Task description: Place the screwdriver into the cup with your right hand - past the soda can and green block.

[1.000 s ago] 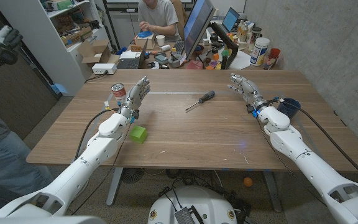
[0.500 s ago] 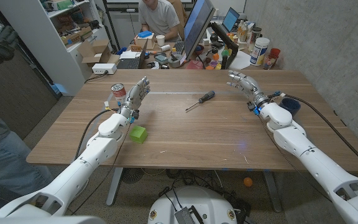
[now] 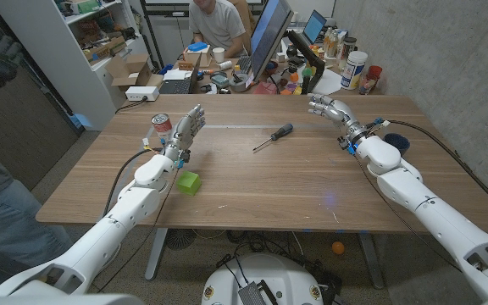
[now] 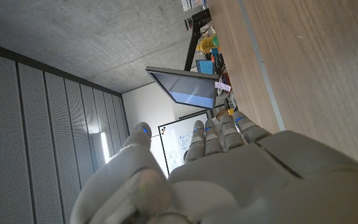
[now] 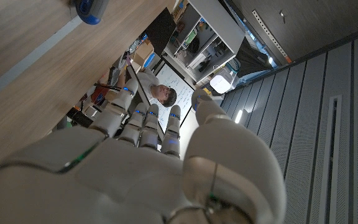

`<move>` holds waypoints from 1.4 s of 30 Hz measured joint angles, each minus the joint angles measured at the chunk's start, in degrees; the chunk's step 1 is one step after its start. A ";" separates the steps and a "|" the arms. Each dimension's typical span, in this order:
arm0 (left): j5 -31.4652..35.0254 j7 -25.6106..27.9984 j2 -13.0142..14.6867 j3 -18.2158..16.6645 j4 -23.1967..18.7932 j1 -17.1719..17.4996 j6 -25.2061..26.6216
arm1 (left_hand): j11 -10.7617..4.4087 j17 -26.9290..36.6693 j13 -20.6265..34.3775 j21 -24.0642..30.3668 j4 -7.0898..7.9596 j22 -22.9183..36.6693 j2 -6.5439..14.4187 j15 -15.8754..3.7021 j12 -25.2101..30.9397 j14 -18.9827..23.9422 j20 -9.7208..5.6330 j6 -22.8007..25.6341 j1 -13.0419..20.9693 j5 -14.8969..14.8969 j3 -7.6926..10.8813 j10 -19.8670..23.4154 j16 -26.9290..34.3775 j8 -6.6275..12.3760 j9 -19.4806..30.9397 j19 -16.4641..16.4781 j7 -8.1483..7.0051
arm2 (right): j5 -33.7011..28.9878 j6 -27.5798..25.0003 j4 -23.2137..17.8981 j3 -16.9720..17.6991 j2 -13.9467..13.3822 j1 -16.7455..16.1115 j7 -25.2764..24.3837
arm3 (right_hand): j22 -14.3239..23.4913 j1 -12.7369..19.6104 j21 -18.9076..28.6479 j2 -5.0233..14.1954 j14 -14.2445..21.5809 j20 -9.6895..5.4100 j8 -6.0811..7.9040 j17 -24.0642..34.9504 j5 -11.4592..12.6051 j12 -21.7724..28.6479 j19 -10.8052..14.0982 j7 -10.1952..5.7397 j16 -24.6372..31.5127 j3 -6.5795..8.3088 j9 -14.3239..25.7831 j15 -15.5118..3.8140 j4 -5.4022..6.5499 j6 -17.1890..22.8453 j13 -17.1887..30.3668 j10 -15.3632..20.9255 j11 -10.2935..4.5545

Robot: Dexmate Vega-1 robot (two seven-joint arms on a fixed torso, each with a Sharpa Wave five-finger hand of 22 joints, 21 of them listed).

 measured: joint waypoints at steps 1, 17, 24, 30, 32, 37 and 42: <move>0.00 0.00 0.01 -0.02 -0.05 0.03 0.00 | 0.00 0.00 0.00 0.00 0.00 0.00 0.00 0.00 0.00 0.00 0.00 0.00 0.00 0.00 0.00 0.00 0.00 0.00 0.00 0.00 0.00 | -0.24 0.05 0.00 0.00 0.00 0.00 -0.05 | 0.00 0.02 0.00 -0.02 0.00 0.00 0.00 0.00 0.00 0.00 0.00 0.00 -0.11 0.00 0.00 0.00 0.00 0.00 0.00 -0.07 -0.31; 0.10 0.84 0.68 -0.37 -2.01 1.40 0.13 | 0.00 0.00 0.00 0.00 -0.16 0.00 0.23 0.00 0.00 0.00 0.31 -0.01 -0.23 0.00 0.17 0.00 0.00 0.00 -0.01 -0.31 0.00 | -12.58 -0.27 -2.36 -3.63 -4.83 3.28 -2.67 | 0.10 4.45 -0.82 -0.80 -1.70 2.01 -0.80 0.12 0.22 -0.88 -3.50 -1.97 -1.74 1.31 0.00 0.43 0.18 -0.73 0.22 -1.34 -3.36; 0.10 1.08 0.91 -0.46 -2.57 1.77 0.35 | -0.02 0.00 0.00 0.00 -0.23 -0.01 0.23 0.00 0.00 0.00 0.31 0.30 -0.23 0.00 0.24 0.02 -0.01 0.00 -0.01 -0.32 -0.30 | -18.22 -1.28 -4.23 -5.28 -6.96 4.80 -3.53 | 0.14 5.58 -0.81 -0.60 -3.43 3.37 -1.16 0.64 0.22 -1.43 -5.24 -2.87 -2.10 1.91 0.00 1.32 0.33 -1.64 0.26 -2.77 -4.74; 0.10 1.17 1.02 -0.58 -3.04 2.10 0.43 | -0.21 0.00 0.00 0.00 -0.47 -0.01 0.23 0.00 0.00 0.00 0.31 0.29 -0.23 0.00 0.00 0.22 -0.01 0.00 -0.01 -0.32 -0.30 | -21.85 -1.57 -4.46 -5.53 -7.23 5.07 -3.70 | 0.14 5.89 -0.81 -0.91 -3.72 3.06 -1.15 0.69 0.22 -1.43 -5.55 -2.87 -2.44 2.33 0.30 1.43 0.37 -1.64 0.26 -2.98 -4.55; 0.17 1.43 1.03 -0.58 -3.10 2.15 0.48 | -0.21 0.00 0.00 0.00 -0.47 -0.01 0.23 0.00 0.00 0.00 0.31 0.29 -0.23 0.00 0.00 0.21 -0.01 0.00 -0.01 -0.31 -0.30 | -22.87 -1.61 -5.40 -6.93 -8.44 6.53 -3.70 | 0.14 5.91 -0.81 -0.93 -3.72 3.06 -1.15 0.70 0.22 -1.43 -5.55 -2.87 -2.44 2.38 0.30 1.43 0.32 -1.64 0.26 -2.98 -4.55; 0.17 1.43 1.05 -0.59 -3.23 2.27 0.48 | -0.21 0.00 0.00 0.00 -0.46 -0.01 0.23 0.00 0.00 0.00 0.31 0.29 -0.23 0.00 0.00 0.21 -0.01 0.00 -0.01 -0.31 -0.30 | -25.38 -1.66 -5.40 -6.93 -8.44 6.53 -3.54 | 0.14 6.12 -0.81 -1.14 -3.72 3.06 -1.15 0.69 0.22 -1.43 -5.55 -2.87 -2.44 2.38 0.29 1.43 0.32 -1.63 0.26 -2.77 -5.60; 0.21 1.51 1.08 -0.60 -3.38 2.36 0.52 | -0.21 0.00 0.01 0.00 -0.46 -0.01 0.23 0.00 0.00 0.00 0.31 0.29 -0.23 0.00 0.00 0.21 -0.01 0.00 -0.01 -0.31 -0.30 | -28.51 -1.72 -6.22 -8.52 -9.53 8.39 -2.96 | 0.14 6.39 -0.80 -1.42 -3.93 3.48 -1.15 0.85 0.22 -1.43 -5.96 -3.32 -2.43 2.80 0.29 1.64 0.38 -1.63 0.26 -2.47 -5.92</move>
